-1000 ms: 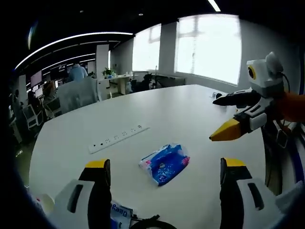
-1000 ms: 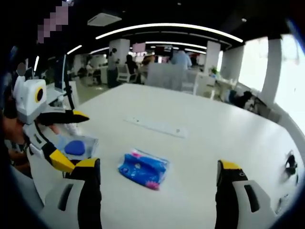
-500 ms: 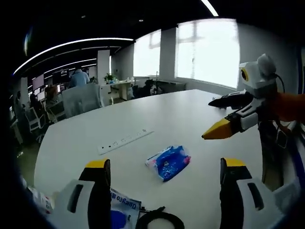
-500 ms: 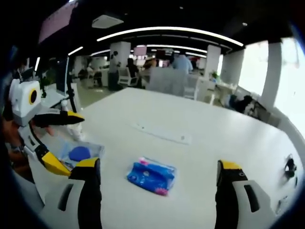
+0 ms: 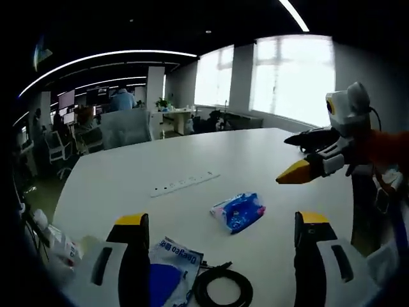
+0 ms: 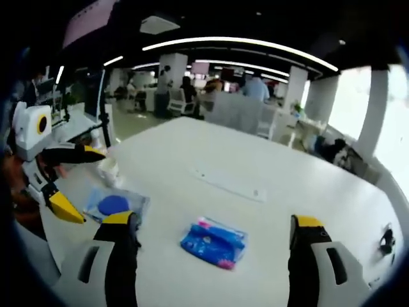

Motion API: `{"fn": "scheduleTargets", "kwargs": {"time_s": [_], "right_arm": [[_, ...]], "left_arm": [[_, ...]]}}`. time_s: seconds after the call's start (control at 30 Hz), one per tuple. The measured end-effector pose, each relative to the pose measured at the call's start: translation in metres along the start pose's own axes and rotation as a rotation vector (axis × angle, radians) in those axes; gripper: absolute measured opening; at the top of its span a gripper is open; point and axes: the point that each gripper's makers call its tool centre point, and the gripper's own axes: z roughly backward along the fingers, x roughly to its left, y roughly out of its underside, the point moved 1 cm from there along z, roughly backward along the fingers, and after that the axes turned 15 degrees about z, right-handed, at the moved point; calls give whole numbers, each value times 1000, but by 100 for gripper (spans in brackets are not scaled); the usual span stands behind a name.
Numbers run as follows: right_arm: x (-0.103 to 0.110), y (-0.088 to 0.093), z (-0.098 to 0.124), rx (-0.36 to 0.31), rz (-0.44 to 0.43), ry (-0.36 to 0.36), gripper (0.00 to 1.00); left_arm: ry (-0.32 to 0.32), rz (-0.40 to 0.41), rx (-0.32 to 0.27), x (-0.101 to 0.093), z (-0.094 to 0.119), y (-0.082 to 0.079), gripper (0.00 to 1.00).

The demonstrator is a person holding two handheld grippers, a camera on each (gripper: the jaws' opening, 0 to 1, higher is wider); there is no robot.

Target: Arrange the tabletop items into an orderly group along one side of the table until the central work area is clear of visible clutter.

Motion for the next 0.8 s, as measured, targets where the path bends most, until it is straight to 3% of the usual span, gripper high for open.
{"fn": "scheduleTargets", "kwargs": {"time_s": [0.4, 0.67, 0.8], "right_arm": [[20, -6, -10, 7, 49, -45, 93], [50, -14, -20, 0, 78, -101, 88], [65, -15, -26, 10, 76, -130, 81]], "left_arm": [[-32, 7, -27, 9, 17, 7, 90], [-81, 16, -42, 31, 38, 14, 87], [-101, 31, -33, 39, 47, 26, 86]]}}
